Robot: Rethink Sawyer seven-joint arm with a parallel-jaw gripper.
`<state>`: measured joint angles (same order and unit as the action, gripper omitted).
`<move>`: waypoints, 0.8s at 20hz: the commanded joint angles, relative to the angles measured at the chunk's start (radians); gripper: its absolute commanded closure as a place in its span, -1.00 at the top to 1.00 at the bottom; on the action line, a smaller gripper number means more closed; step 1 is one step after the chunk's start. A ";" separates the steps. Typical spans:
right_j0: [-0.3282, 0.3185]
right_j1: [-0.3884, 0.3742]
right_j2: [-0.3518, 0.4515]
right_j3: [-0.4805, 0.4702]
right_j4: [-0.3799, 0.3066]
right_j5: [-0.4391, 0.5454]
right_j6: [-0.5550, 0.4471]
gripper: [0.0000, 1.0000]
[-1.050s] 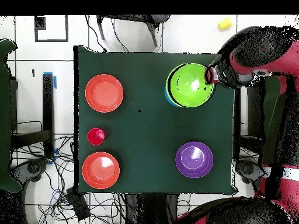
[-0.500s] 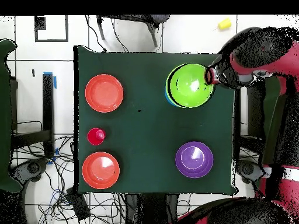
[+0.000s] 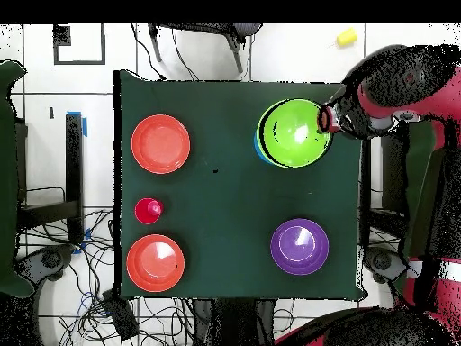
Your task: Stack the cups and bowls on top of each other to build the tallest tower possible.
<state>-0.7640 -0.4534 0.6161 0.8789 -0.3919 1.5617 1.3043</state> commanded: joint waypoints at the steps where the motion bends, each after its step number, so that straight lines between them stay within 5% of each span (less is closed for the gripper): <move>1: 0.002 -0.011 0.012 0.079 0.005 -0.011 -0.147 -1.00; 16: 0.008 0.002 0.014 0.072 0.018 -0.044 -0.130 -1.00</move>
<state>-0.7677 -0.4535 0.6163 0.8803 -0.3722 1.5615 1.3043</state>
